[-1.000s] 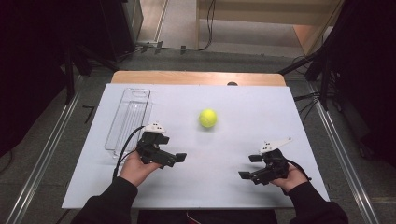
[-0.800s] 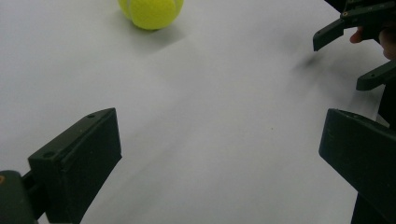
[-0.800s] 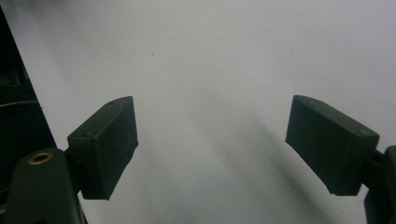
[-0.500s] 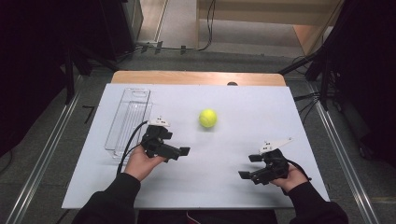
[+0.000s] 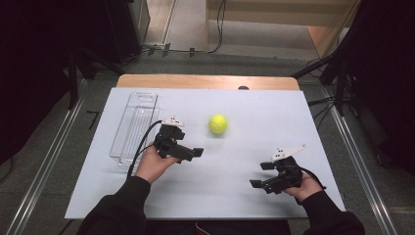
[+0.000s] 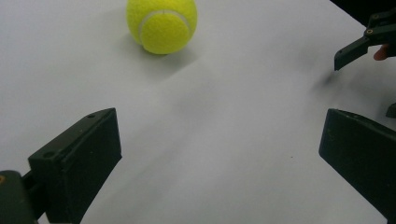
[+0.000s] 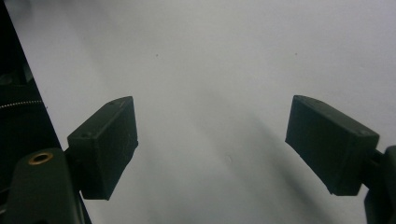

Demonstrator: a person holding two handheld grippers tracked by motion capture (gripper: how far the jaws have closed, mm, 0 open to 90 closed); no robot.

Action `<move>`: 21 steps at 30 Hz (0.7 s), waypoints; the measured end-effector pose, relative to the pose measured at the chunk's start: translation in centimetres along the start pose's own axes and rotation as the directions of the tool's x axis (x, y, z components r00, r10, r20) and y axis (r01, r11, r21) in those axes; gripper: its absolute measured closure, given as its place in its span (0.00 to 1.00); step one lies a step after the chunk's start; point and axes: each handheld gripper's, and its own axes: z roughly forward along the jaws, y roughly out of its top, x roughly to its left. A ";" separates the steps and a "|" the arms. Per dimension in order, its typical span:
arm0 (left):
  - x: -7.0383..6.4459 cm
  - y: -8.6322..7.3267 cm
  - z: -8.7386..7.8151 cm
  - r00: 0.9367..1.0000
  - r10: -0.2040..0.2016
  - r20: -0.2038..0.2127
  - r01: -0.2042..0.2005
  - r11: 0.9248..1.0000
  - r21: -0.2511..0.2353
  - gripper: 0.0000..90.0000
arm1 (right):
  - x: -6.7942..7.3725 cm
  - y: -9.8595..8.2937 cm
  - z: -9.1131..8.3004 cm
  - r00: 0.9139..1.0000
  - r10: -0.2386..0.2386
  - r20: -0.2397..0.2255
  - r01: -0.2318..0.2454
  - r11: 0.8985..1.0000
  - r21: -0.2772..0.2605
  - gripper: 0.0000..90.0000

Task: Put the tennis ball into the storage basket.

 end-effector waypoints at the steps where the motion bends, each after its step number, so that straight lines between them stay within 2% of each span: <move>1: 0.0 0.3 0.1 1.000 0.004 0.005 -0.004 1.000 -0.005 0.00 | 0.1 0.0 0.0 1.000 0.001 -0.001 -0.001 1.000 0.001 0.16; 5: 0.1 1.0 0.5 1.000 0.022 -0.010 -0.022 1.000 0.004 0.00 | 0.1 0.0 0.1 1.000 0.001 -0.003 -0.001 1.000 0.000 0.16; 11: 0.1 1.7 1.2 1.000 0.028 -0.003 -0.028 1.000 0.008 0.00 | 0.1 0.1 0.0 1.000 0.002 0.000 -0.002 1.000 -0.001 0.16; 21: 0.4 2.7 2.0 1.000 0.020 -0.005 -0.020 1.000 -0.001 0.00 | -0.1 0.0 0.0 1.000 0.016 0.014 -0.016 1.000 0.004 0.16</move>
